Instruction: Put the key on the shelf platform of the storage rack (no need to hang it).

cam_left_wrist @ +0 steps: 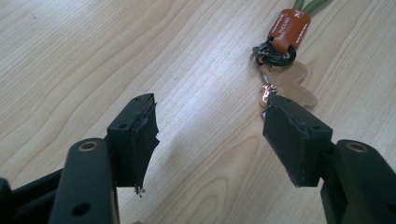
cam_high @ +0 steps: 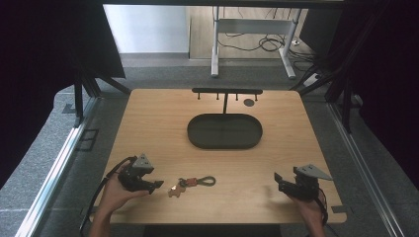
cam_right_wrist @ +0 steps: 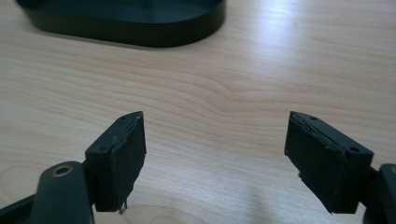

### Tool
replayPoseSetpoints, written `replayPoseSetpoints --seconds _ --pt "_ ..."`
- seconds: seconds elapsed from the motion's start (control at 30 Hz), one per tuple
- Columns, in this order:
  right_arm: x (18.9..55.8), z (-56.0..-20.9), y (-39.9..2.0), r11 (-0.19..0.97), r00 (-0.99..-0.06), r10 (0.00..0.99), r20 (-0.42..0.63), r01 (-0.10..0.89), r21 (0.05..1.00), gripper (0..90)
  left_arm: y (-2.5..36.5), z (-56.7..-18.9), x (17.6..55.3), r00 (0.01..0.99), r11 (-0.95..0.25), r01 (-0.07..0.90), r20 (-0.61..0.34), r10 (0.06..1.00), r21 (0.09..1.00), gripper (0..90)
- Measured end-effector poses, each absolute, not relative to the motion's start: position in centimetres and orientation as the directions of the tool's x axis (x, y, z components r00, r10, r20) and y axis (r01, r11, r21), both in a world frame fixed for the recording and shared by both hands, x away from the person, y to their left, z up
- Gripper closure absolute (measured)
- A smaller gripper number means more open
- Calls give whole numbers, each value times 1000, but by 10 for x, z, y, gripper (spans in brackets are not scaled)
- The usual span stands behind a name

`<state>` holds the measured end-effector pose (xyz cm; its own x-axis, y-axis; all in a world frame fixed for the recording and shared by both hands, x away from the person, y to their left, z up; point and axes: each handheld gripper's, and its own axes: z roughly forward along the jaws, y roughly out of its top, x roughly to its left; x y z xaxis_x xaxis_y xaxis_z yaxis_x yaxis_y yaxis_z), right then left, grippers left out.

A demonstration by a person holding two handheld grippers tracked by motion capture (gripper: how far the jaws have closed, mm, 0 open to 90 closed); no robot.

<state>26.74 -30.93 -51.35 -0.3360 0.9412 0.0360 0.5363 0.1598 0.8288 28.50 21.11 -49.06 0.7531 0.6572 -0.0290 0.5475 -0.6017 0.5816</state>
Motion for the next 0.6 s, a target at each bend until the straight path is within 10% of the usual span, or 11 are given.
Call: replayPoseSetpoints --seconds 0.6 --pt "267 -514 -312 167 -357 933 41 533 829 251 209 -488 284 769 -601 529 -38 638 600 352"
